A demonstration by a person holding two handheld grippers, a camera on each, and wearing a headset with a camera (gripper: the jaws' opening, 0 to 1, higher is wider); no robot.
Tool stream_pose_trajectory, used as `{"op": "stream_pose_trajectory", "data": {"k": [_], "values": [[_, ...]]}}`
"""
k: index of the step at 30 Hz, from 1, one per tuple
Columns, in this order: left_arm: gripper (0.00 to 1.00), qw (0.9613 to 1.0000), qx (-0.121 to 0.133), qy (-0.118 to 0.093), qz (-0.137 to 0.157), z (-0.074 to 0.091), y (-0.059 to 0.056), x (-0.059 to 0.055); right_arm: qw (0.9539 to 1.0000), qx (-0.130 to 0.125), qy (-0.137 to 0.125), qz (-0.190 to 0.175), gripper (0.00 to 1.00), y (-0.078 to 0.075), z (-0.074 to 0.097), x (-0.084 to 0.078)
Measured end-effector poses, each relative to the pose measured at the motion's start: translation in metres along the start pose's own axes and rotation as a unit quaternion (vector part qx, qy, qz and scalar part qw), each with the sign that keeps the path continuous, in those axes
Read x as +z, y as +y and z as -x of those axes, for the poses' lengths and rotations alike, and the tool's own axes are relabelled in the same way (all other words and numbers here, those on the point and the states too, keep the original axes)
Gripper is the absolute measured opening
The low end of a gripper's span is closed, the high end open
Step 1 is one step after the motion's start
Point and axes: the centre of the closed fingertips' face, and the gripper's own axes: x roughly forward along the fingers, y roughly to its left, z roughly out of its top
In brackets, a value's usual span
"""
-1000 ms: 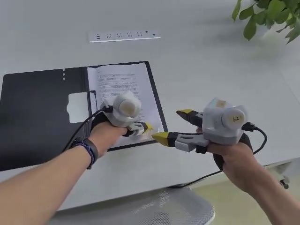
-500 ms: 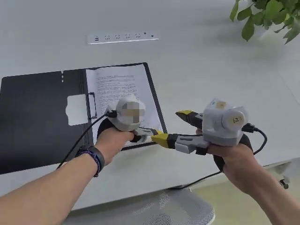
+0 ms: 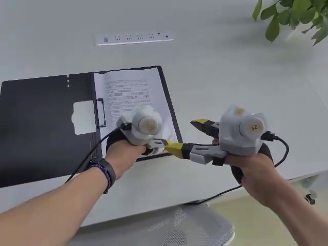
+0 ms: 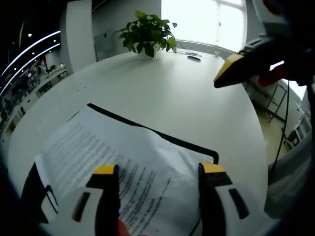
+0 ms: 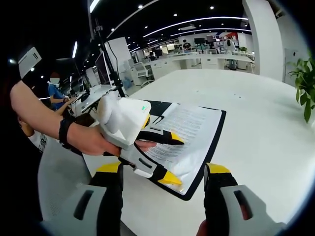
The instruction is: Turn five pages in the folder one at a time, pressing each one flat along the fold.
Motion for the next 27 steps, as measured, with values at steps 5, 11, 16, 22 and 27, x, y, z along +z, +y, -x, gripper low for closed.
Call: {"op": "stream_pose_trajectory", "data": {"k": [5,11,16,22,27], "values": [[0.64,1.0000,-0.001,-0.002,0.002,0.001,0.001,0.000,1.0000,0.006,0.003,-0.007,0.64,-0.008,-0.012,-0.001],[0.64,1.0000,-0.003,-0.003,0.002,0.000,0.001,0.000,0.9995,0.007,-0.008,-0.028,0.57,-0.023,-0.025,0.004],[0.64,1.0000,-0.003,-0.005,0.004,0.001,0.001,0.000,0.9988,0.004,-0.005,-0.049,0.53,-0.037,-0.036,0.002],[0.63,1.0000,-0.004,-0.006,0.005,0.001,0.001,0.000,0.9975,0.006,-0.006,-0.071,0.44,-0.047,-0.047,0.000],[0.63,0.9999,-0.005,-0.008,0.006,0.001,0.001,0.000,0.9951,0.012,-0.009,-0.097,0.33,-0.054,-0.059,-0.005]]}}
